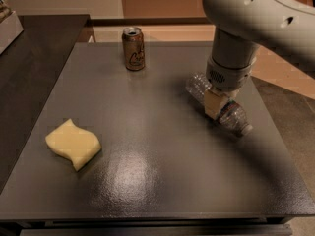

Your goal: Move water bottle near orange can

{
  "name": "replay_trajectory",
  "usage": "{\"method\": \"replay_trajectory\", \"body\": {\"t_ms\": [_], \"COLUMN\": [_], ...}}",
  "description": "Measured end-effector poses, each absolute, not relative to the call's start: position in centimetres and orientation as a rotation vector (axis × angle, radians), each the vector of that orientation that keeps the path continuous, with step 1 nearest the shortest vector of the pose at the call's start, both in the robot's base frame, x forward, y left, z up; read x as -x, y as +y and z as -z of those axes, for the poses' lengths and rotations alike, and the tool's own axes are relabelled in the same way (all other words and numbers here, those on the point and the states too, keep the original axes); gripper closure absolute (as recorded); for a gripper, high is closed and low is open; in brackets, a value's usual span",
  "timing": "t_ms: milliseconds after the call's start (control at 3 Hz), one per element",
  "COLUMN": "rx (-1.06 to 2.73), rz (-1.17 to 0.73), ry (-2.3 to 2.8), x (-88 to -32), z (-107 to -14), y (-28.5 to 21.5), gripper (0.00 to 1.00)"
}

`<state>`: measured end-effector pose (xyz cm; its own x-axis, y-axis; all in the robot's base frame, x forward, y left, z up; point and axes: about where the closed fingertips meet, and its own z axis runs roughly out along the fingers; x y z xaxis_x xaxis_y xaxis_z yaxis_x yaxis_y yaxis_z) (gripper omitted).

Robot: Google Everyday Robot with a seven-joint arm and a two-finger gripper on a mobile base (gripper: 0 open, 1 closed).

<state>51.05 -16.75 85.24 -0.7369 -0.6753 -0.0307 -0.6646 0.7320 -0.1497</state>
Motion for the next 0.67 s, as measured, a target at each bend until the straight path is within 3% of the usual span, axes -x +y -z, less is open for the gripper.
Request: {"method": "replay_trajectory", "body": {"t_ms": [333,667], "rx": [1.165,1.284], "rz": [0.184,0.184], "ry": [2.809,2.759], "x": [-52.8,-55.7], "z": [-86.2,-86.5], "y": [-15.7,-13.4], "gripper": [0.88,1.0]}}
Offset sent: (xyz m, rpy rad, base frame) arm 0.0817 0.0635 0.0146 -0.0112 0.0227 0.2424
